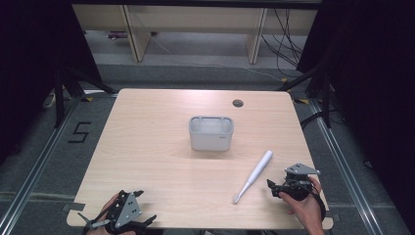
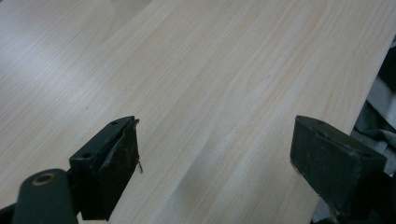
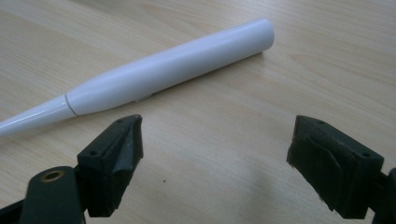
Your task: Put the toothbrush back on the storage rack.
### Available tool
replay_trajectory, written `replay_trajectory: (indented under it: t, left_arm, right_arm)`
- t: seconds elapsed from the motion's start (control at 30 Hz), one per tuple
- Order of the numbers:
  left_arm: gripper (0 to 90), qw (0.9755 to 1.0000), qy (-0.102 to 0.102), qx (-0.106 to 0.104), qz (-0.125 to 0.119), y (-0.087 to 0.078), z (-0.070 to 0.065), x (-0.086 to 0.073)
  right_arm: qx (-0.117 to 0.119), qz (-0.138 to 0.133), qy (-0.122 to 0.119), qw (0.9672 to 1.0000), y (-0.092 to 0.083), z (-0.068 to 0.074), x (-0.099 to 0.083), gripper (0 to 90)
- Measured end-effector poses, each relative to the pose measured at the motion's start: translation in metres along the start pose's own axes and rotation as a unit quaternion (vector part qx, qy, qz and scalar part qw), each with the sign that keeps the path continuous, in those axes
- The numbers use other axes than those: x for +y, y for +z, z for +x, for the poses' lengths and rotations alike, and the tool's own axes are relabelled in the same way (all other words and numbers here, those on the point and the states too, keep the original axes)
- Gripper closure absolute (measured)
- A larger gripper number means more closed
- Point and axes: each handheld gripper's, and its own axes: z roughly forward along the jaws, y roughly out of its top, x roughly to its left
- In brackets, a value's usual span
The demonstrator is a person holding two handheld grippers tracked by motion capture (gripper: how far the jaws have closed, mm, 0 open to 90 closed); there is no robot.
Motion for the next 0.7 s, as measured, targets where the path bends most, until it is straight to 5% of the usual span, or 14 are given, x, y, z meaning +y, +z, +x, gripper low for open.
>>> replay_trajectory:
  t: [0.17,0.4,0.43,0.57,0.7]
  left_arm:
    - [14.9,1.0000,-0.006,-0.003,-0.006,0.001,-0.001,0.000]
    - [14.9,1.0000,0.001,0.002,0.000,0.000,0.000,0.000]
    - [14.9,1.0000,0.001,0.002,0.000,0.000,0.000,0.000]
    - [14.9,1.0000,-0.006,-0.001,-0.004,0.001,0.000,0.000]
    - [15.0,1.0000,-0.006,0.002,-0.002,0.000,-0.001,-0.001]
  right_arm:
    - [-0.015,0.000,-0.015,0.9998,-0.002,-0.003,0.002,20.0]
    - [-0.009,-0.009,0.021,0.9997,0.002,-0.002,0.009,21.0]
    - [-0.005,-0.013,0.005,0.9999,0.001,-0.006,0.010,22.0]
    - [-0.011,-0.012,0.021,0.9996,0.002,-0.004,0.013,23.0]
    - [-0.014,-0.032,0.007,0.9994,0.004,-0.009,0.017,26.7]
